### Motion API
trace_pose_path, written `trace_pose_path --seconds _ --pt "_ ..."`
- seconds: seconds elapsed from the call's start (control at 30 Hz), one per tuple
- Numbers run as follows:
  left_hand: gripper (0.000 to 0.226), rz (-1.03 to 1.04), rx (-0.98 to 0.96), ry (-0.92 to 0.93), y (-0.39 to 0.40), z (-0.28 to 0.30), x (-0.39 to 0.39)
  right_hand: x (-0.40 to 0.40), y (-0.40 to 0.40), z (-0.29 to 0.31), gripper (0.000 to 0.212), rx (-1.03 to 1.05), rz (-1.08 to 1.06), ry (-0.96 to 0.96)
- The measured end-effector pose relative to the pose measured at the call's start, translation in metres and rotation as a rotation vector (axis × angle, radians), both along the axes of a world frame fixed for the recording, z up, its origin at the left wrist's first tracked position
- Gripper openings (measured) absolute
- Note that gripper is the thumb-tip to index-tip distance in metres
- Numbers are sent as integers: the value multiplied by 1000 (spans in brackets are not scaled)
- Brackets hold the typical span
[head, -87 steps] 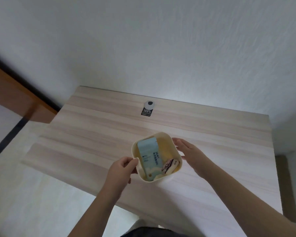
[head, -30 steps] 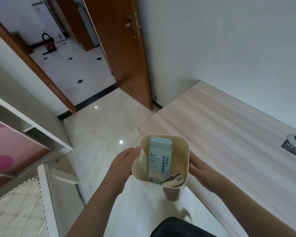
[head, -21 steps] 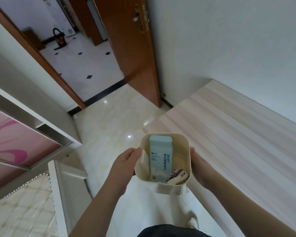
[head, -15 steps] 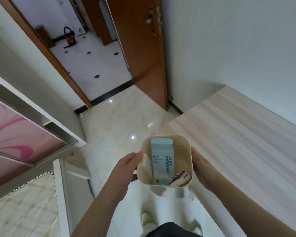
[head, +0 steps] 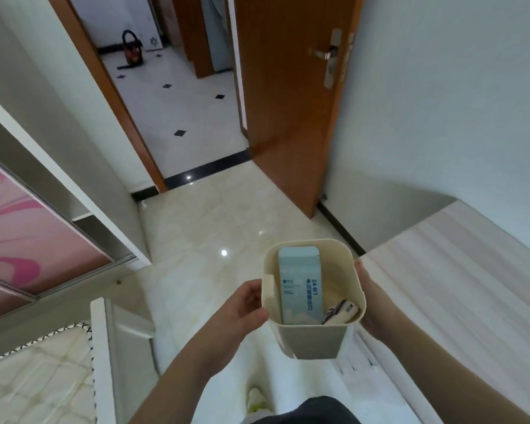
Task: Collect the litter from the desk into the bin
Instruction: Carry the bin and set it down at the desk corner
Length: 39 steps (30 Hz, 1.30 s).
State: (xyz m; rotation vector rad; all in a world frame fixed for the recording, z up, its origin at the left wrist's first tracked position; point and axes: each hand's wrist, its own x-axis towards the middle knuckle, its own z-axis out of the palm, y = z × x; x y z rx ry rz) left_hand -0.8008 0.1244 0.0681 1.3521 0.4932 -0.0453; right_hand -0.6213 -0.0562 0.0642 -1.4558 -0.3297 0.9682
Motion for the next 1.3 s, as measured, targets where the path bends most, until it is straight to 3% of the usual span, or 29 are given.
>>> trace_pose_path --seconds 0.17,0.23,0.37,0.57,0.8,1.03,1.2,1.3 --pt "92 -174 54 -5 59 6 2 6 52 -9 59 -78 -87 12" --pt "99 -174 119 12 71 6 5 10 65 -11 52 -113 -116 -14" --pt "82 -60 227 24 82 0 15 17 82 -10 70 -137 -84 -34" --pt "70 11 325 1 101 -3 48 36 105 -8 50 -54 -218 17" --pt "56 55 368 -11 139 -5 113 82 139 -5 68 15 -336 129" --pt "48 11 414 6 164 -5 203 157 162 -4 62 -39 -529 159" --pt "44 -60 487 9 175 -1 265 205 159 -7 68 98 -496 119" --pt "38 -102 511 -17 174 1 295 227 155 -16 74 57 -506 106"
